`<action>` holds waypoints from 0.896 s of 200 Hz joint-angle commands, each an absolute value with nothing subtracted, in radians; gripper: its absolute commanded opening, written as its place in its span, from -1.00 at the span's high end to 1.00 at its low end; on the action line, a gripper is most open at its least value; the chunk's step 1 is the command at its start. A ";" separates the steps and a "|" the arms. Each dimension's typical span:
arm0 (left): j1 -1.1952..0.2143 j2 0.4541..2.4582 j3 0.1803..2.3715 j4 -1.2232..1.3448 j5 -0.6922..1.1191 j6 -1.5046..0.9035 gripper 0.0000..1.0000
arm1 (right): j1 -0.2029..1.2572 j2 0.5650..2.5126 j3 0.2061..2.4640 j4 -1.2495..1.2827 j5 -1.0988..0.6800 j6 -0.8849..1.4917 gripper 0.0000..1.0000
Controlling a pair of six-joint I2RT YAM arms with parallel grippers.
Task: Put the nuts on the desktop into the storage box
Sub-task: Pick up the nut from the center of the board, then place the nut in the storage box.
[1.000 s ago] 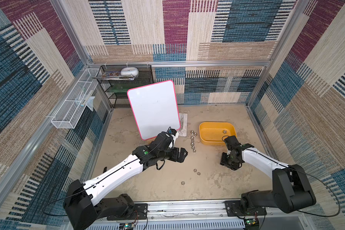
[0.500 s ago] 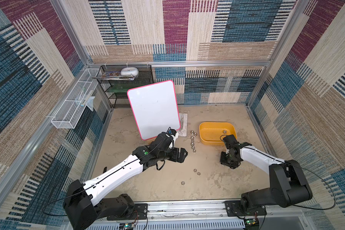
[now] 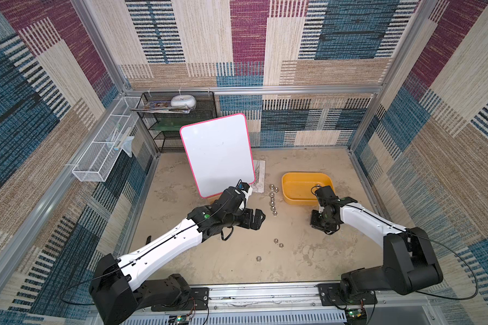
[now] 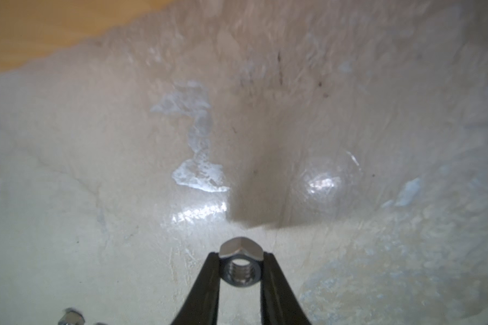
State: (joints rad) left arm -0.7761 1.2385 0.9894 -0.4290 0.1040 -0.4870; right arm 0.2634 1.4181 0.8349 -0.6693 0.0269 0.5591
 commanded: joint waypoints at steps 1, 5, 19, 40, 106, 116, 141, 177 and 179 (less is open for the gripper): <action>-0.776 1.238 1.004 -0.445 0.081 -0.485 -1.00 | 0.263 1.412 0.914 -0.726 0.068 0.534 0.53; -0.776 1.236 1.005 -0.447 0.069 -0.488 -1.00 | 0.264 1.418 0.936 -0.733 0.076 0.532 0.53; -0.776 1.235 1.008 -0.455 0.033 -0.497 -1.00 | 0.262 1.437 1.015 -0.767 0.119 0.532 0.53; -0.776 1.228 1.014 -0.462 0.001 -0.497 -1.00 | 0.251 1.489 1.129 -0.785 0.155 0.492 0.51; -0.776 1.207 1.017 -0.471 -0.012 -0.501 -1.00 | 0.154 1.750 1.394 -0.739 0.122 0.400 0.51; -0.776 1.204 1.017 -0.471 -0.016 -0.503 -1.00 | 0.147 1.802 1.427 -0.735 0.120 0.393 0.51; -0.775 1.197 1.017 -0.472 -0.024 -0.500 -1.00 | 0.137 1.904 1.495 -0.727 0.123 0.377 0.51; -0.776 1.201 1.025 -0.474 -0.012 -0.487 -1.00 | 0.126 2.004 1.552 -0.710 0.112 0.382 0.50; -0.776 1.201 1.025 -0.474 -0.011 -0.486 -1.00 | 0.126 2.010 1.554 -0.711 0.112 0.382 0.50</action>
State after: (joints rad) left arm -0.7761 1.1999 1.0142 -0.4679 -0.0078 -0.4973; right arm 0.1303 1.9675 1.5257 -0.7208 0.1184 0.3882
